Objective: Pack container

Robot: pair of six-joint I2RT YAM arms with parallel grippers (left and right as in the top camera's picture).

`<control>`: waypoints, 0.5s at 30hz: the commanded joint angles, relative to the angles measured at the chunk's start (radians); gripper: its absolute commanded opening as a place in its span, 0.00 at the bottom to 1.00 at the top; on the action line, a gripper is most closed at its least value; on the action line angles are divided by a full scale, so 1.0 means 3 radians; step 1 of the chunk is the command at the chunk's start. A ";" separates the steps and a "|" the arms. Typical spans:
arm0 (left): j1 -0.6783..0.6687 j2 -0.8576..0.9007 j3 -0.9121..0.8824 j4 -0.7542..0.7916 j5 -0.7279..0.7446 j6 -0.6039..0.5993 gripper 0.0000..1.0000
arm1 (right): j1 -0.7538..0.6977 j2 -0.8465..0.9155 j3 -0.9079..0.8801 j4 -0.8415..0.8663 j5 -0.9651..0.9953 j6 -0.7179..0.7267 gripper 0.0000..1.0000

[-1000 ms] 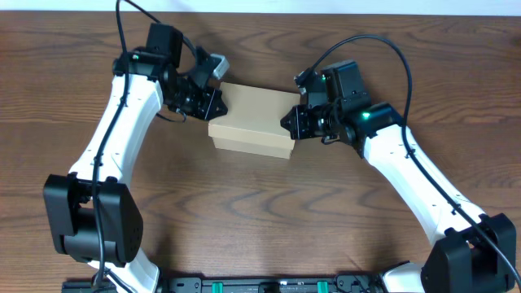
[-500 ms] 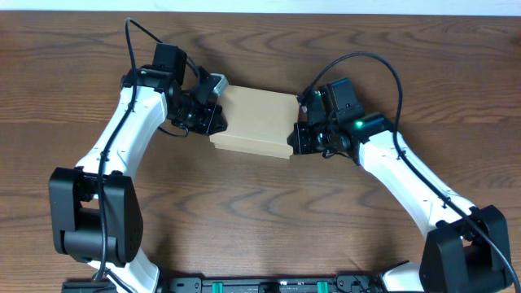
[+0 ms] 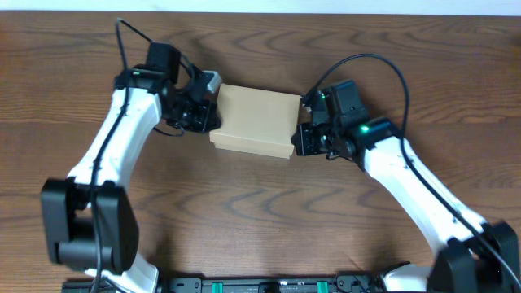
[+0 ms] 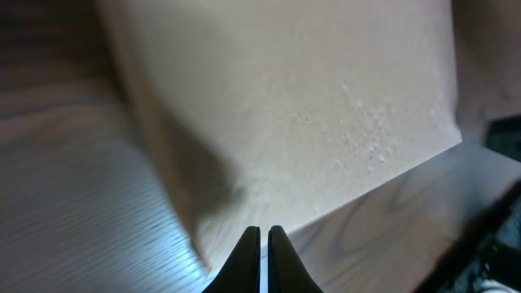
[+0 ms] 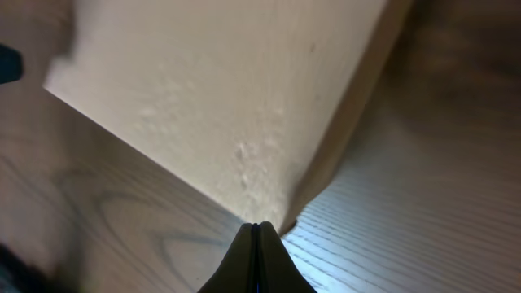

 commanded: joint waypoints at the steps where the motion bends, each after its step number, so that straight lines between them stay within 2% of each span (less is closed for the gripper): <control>1: 0.0075 -0.0367 0.0008 -0.0008 -0.0346 -0.0223 0.06 | 0.0018 -0.0352 -0.0008 -0.0048 0.0443 0.0181 0.01; 6: 0.0135 -0.0450 -0.0064 0.0028 -0.0715 -0.0453 0.06 | 0.0008 -0.0444 -0.0022 -0.0131 0.0785 0.0271 0.01; 11: 0.0187 -0.0388 -0.0500 0.0429 -0.0721 -0.0750 0.06 | -0.0005 -0.0221 -0.0120 -0.0120 0.1055 0.0575 0.01; 15: 0.0181 -0.0314 -0.0785 0.0752 -0.0546 -0.0805 0.06 | -0.0010 0.0071 -0.0130 -0.0022 0.1022 0.0642 0.01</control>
